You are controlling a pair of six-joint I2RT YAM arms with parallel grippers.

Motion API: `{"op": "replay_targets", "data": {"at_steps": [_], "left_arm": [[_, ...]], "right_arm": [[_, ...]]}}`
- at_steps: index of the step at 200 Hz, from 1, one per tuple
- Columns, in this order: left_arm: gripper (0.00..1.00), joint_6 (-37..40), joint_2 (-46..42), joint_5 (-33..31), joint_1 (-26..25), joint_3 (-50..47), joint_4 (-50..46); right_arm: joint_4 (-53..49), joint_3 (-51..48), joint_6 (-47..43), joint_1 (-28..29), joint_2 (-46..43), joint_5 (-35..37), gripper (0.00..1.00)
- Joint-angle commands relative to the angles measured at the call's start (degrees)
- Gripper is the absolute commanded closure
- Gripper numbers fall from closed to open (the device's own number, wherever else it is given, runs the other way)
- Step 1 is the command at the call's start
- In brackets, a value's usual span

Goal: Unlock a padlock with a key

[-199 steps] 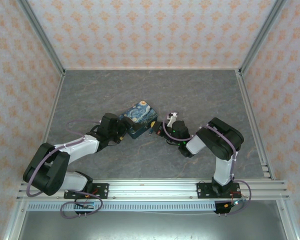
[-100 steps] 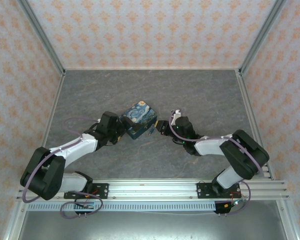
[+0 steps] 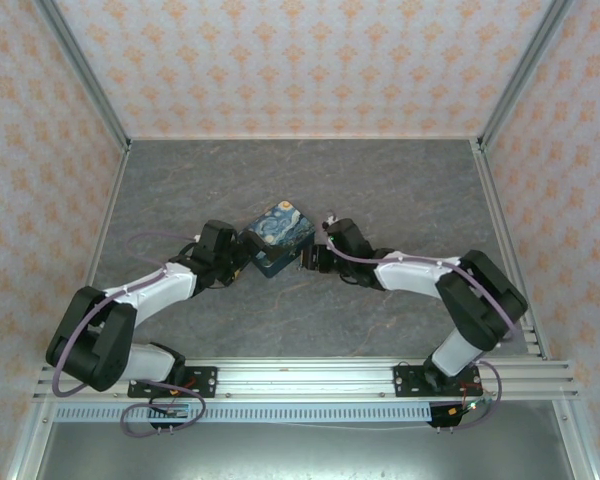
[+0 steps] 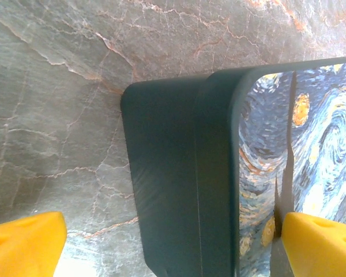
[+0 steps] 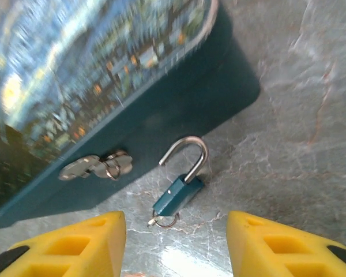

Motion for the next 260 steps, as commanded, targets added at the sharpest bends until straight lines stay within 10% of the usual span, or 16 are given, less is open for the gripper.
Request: {"op": "replay_targets", "data": {"at_steps": [1,76,139,217,260], "left_arm": [[0.04,0.2,1.7,0.0,0.2,0.4,-1.4],[0.04,0.2,2.3,-0.4,0.3,0.1,-1.2],[0.04,2.5,3.5,-0.7,2.2,1.4,-2.8],[0.04,7.1,9.5,0.2,4.5,7.5,-4.3],[0.00,10.8,7.0,-0.8,4.8,11.7,-6.8]], "right_arm": [[-2.0,2.5,0.7,1.4,2.9,1.5,0.51],[-3.3,6.6,0.9,2.4,10.1,2.8,0.59],[-9.0,3.9,-2.1,2.0,4.3,7.5,0.97],[-17.0,-4.5,-6.0,-1.9,-7.3,5.5,0.96],[-19.5,-4.9,-6.7,-2.4,-9.7,6.8,0.77]]}}
